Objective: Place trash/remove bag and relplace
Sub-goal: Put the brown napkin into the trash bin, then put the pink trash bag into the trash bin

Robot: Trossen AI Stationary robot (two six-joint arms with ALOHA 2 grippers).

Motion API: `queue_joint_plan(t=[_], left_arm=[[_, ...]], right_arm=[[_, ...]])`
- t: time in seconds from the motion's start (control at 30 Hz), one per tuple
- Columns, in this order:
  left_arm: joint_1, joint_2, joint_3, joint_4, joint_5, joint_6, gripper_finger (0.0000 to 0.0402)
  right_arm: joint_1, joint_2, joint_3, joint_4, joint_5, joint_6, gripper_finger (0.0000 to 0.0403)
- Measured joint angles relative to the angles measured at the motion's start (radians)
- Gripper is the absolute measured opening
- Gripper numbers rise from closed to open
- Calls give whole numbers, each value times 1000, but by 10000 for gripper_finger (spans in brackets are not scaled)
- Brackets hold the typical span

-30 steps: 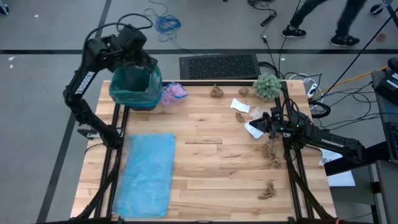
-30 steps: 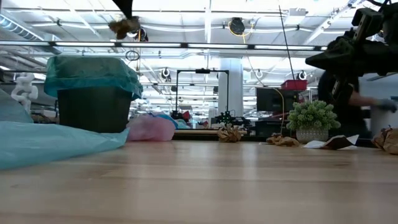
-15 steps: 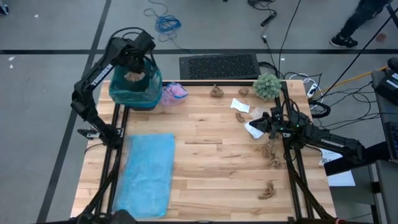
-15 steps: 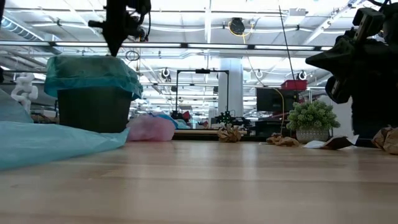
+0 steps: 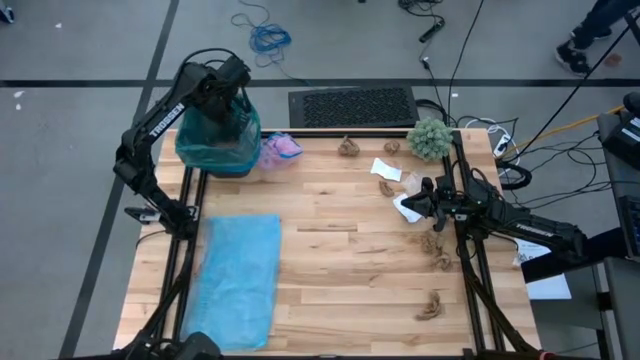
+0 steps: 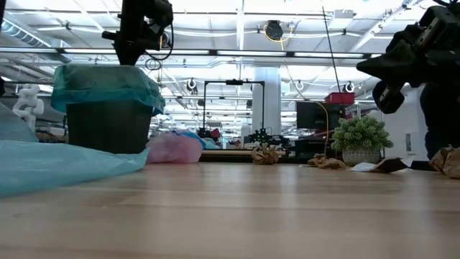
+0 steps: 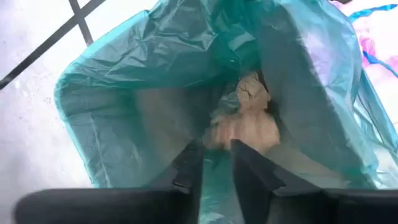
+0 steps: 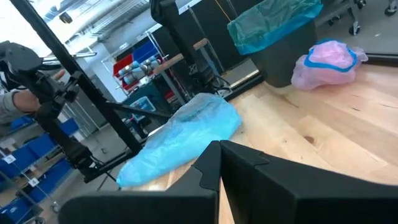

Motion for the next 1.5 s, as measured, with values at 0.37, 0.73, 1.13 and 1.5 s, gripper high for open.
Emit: queue_joint_plan(t=[0.37, 0.73, 1.13, 1.5], left_arm=[[-20, -3, 178, 1, 112, 94, 182], [-211, 17, 359, 64, 312, 186, 185], [-336, 264, 358, 38, 303, 268, 185], [-338, 491, 357, 6, 228, 265, 185]], right_arm=[[0, 0, 0, 0, 1, 4, 0], [0, 0, 0, 0, 2, 4, 0], [0, 0, 0, 0, 2, 4, 0], [0, 0, 0, 0, 2, 4, 0]])
